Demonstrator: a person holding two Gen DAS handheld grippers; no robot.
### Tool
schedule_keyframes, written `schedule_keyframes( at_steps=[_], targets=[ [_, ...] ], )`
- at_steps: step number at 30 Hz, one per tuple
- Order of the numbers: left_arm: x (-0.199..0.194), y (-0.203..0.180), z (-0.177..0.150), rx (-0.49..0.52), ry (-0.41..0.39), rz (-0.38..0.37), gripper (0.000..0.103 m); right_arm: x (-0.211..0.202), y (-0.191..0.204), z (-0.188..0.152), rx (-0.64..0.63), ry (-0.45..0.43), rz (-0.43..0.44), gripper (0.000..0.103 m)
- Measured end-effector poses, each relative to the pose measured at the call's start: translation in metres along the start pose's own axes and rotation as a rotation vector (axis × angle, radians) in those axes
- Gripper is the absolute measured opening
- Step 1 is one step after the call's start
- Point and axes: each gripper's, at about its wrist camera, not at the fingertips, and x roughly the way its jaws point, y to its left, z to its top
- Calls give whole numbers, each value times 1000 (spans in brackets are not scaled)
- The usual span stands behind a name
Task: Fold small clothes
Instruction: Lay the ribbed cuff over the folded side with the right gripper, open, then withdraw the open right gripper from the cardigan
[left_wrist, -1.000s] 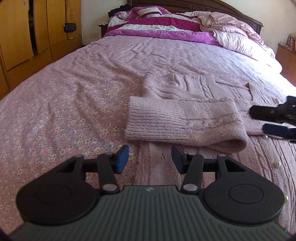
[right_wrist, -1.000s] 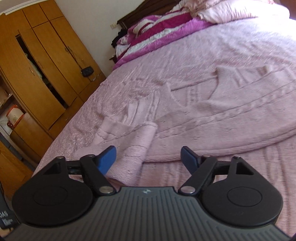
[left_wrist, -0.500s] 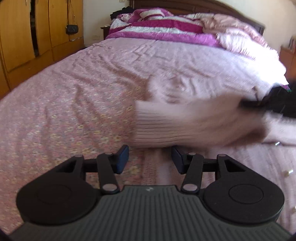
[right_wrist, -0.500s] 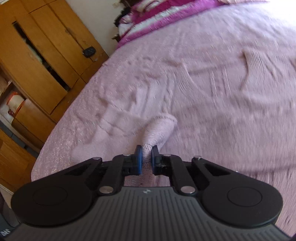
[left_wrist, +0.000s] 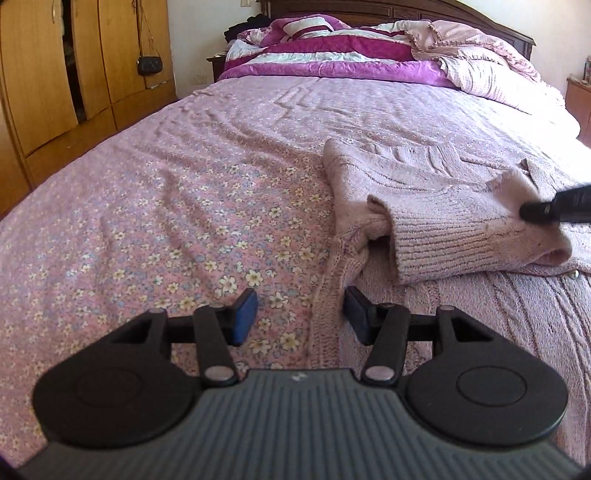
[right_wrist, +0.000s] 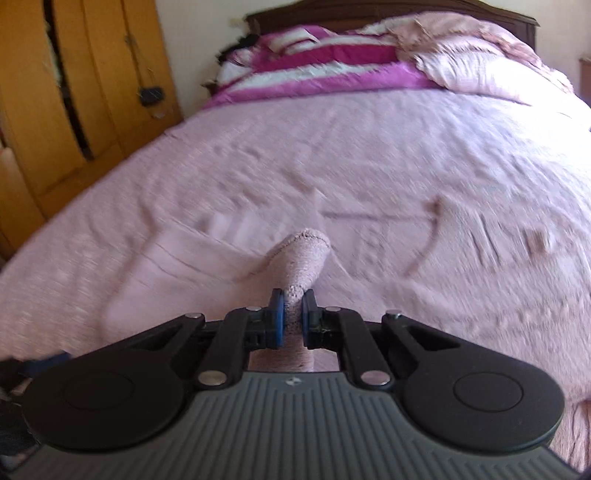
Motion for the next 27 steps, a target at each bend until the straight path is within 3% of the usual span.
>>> schedule_keyframes(
  at_steps=[4, 12, 14, 21, 27],
  targets=[
    [-1, 1, 3, -6, 13, -11, 55, 9, -6, -11, 8, 18, 5, 14],
    [-17, 14, 18, 2, 32, -48, 54, -30, 16, -15, -76, -76, 7, 60],
    [-23, 17, 18, -2, 25, -46, 54, -40, 27, -19, -95, -96, 16, 64],
    [-28, 25, 16, -23, 28, -34, 54, -49, 73, -33, -158, -85, 134, 70],
    [-26, 39, 11, -45, 46, -13, 54, -38, 110, -49, -207, -55, 183, 73]
  ],
)
